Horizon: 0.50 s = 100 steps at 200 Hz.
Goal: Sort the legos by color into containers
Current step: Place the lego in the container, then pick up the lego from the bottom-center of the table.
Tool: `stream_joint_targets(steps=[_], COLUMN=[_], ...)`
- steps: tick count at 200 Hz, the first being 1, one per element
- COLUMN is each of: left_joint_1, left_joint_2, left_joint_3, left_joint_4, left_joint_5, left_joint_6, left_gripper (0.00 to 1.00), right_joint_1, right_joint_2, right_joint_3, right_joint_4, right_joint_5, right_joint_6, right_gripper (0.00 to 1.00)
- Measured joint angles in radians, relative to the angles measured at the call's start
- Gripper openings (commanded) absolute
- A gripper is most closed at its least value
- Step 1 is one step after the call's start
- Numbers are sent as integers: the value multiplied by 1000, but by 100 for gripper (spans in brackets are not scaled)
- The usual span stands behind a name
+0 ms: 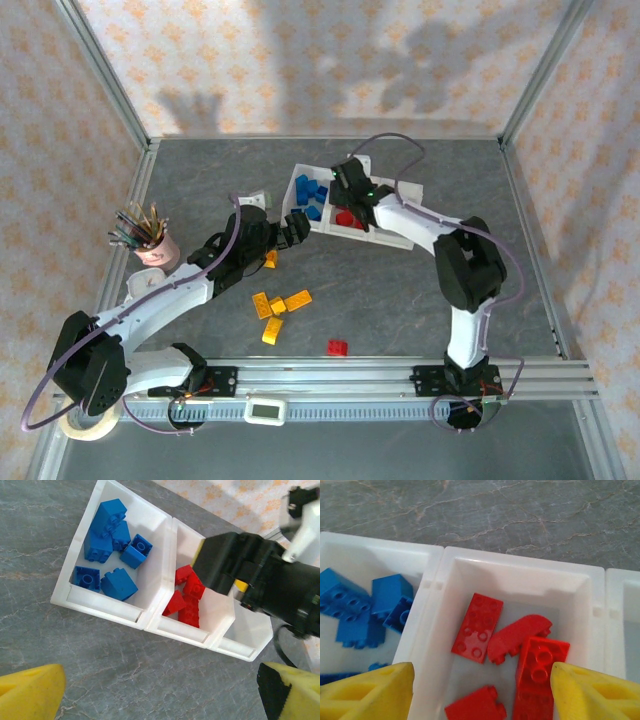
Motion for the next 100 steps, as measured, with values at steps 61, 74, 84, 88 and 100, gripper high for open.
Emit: stream_joint_targets(steps=[61, 74, 84, 88, 100], left_joint_1=[0, 0, 0, 0, 0], left_joint_2=[-90, -125, -149, -160, -180], left_joint_3=[-15, -40, -66, -79, -109], left_joint_4=[-26, -31, -34, -38, -53], left_joint_5=[11, 21, 27, 30, 40], left_joint_6=[-1, -5, -9, -14, -24], left_gripper=[99, 99, 99, 99, 99], right_joint_1=[99, 126, 147, 157, 185], right_joint_2=[-284, -324, -354, -366, -399], right_joint_3=[-237, -282, -320, -336, -380], right_joint_4=[-44, -62, -76, -84, -106], right_joint_5=[-66, -74, -77, -79, -85], right_joint_6=[-22, -21, -18, -16, -8], right_gripper=[73, 74, 74, 74, 76])
